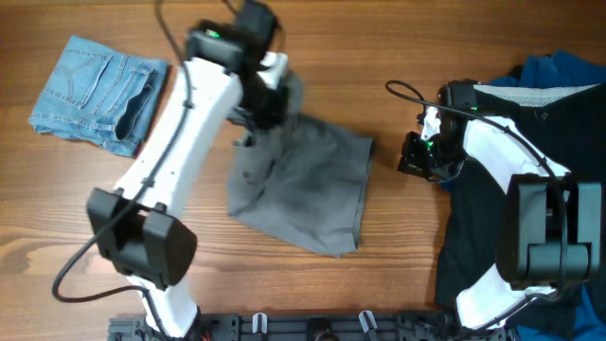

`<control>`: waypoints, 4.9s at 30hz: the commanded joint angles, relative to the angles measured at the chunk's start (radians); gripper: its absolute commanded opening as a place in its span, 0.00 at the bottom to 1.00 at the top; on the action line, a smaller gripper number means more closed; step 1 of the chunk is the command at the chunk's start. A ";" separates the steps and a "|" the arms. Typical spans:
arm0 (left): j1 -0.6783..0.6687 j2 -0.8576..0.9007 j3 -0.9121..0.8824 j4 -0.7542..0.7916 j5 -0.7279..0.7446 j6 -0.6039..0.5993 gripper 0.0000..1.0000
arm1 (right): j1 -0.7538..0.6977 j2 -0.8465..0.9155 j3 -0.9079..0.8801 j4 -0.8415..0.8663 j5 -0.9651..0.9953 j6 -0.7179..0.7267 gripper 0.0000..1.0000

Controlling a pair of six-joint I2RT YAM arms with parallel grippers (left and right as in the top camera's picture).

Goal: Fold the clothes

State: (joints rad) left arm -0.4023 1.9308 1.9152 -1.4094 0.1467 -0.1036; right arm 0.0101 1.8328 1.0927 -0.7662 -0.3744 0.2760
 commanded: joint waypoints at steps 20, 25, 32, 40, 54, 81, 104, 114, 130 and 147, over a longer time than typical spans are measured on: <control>0.043 -0.099 -0.033 -0.060 -0.064 -0.192 0.49 | 0.125 -0.204 0.125 -0.093 -0.200 -0.246 0.48; 0.067 -0.098 -0.245 0.029 0.085 -0.135 0.04 | 0.219 -0.132 0.094 0.050 -0.111 -0.117 0.48; 0.011 -0.098 -0.604 0.282 0.192 -0.136 0.13 | 0.259 -0.004 0.093 0.099 -0.142 -0.004 0.52; -0.012 -0.098 -0.851 0.407 0.185 -0.136 0.11 | 0.174 0.018 0.093 0.103 0.066 0.357 0.04; -0.011 -0.098 -0.794 0.415 0.205 -0.136 0.40 | 0.061 -0.086 0.099 -0.164 -0.212 -0.182 0.48; 0.182 -0.117 -0.505 0.306 0.098 -0.083 0.63 | 0.384 -0.071 0.035 -0.290 -0.143 -0.024 0.46; 0.182 -0.117 -0.505 0.311 0.079 -0.083 0.67 | 0.378 -0.170 -0.046 -0.152 -0.154 0.020 0.77; 0.182 -0.117 -0.505 0.277 0.080 -0.083 0.75 | 0.426 -0.123 -0.082 -0.259 -0.303 -0.013 0.04; 0.119 -0.115 -0.704 0.473 0.531 -0.084 0.27 | 0.426 -0.122 -0.181 -0.317 0.039 0.127 0.05; 0.058 -0.114 -0.766 0.592 0.506 -0.083 0.48 | 0.188 -0.469 -0.044 -0.237 0.142 0.085 0.57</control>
State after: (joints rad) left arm -0.3511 1.8286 1.1599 -0.8303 0.6453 -0.1928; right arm 0.2394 1.4101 1.0340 -1.0542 -0.2741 0.3729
